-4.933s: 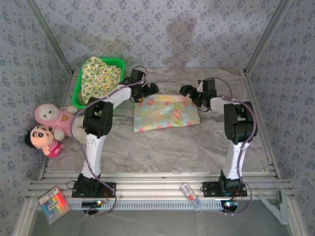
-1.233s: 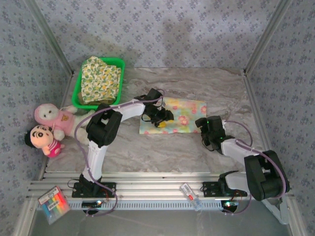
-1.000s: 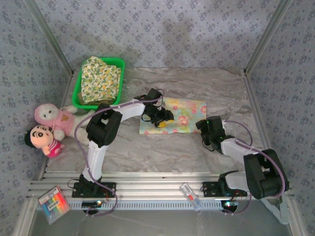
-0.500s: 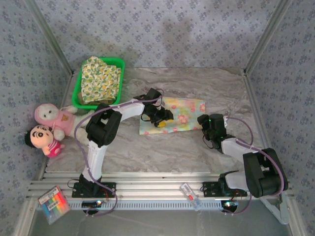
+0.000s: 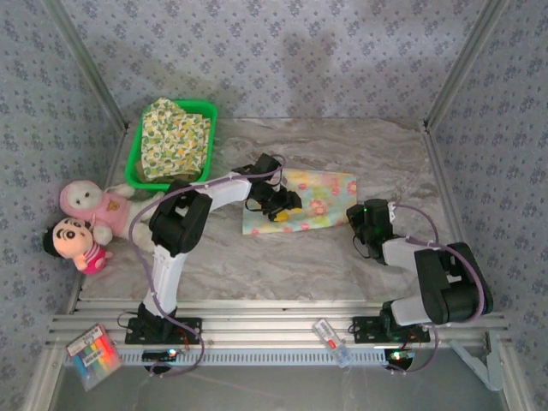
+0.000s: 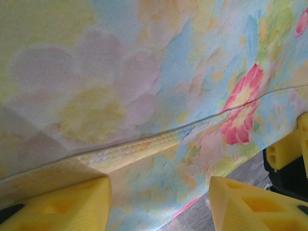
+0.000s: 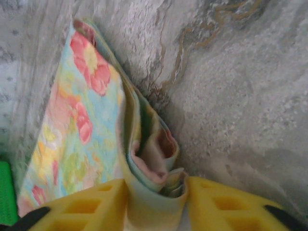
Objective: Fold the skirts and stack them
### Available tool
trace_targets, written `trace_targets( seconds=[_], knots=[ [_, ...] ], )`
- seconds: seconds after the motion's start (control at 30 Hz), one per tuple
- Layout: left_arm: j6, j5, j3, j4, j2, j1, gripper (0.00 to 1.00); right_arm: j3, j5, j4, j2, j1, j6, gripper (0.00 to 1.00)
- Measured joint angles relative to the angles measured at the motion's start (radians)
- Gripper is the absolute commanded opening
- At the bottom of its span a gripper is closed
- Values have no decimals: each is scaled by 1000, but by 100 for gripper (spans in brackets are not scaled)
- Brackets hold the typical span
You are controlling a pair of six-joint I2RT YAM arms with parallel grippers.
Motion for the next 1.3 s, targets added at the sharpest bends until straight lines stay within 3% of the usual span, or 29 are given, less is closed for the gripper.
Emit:
trace_targets(
  seconds=[0.13, 0.3, 0.43, 0.53, 0.83, 0.9, 1.0, 1.03, 1.17, 1.3],
  knots=[
    [8, 1, 1, -3, -2, 0, 55, -5, -1, 29, 0, -6, -27, 0],
    [48, -3, 14, -47, -8, -5, 47, -5, -2, 35, 0, 1, -50, 0],
    [107, 12, 97, -126, -3, -32, 27, -5, 1, 35, 0, 5, -57, 0],
    [142, 32, 195, -172, 37, -72, 18, -5, 3, 35, 0, 7, -61, 0],
    [171, 93, 275, -282, 179, -97, 13, -5, 5, 35, 0, 14, -65, 0],
    [177, 94, 276, -294, 179, -92, 14, -5, 5, 35, 0, 16, -69, 0],
    [181, 93, 269, -291, 167, -87, 37, -5, 1, 31, 0, 19, -80, 0],
    [182, 85, 253, -282, 148, -87, 40, -5, 0, 27, 0, 21, -87, 0],
    [154, 26, 113, -235, -5, -44, 42, -4, 0, 15, 0, 21, -109, 0],
    [122, -76, -21, -190, -178, 75, 38, 4, 0, -7, 0, 21, -134, 0]
  ],
)
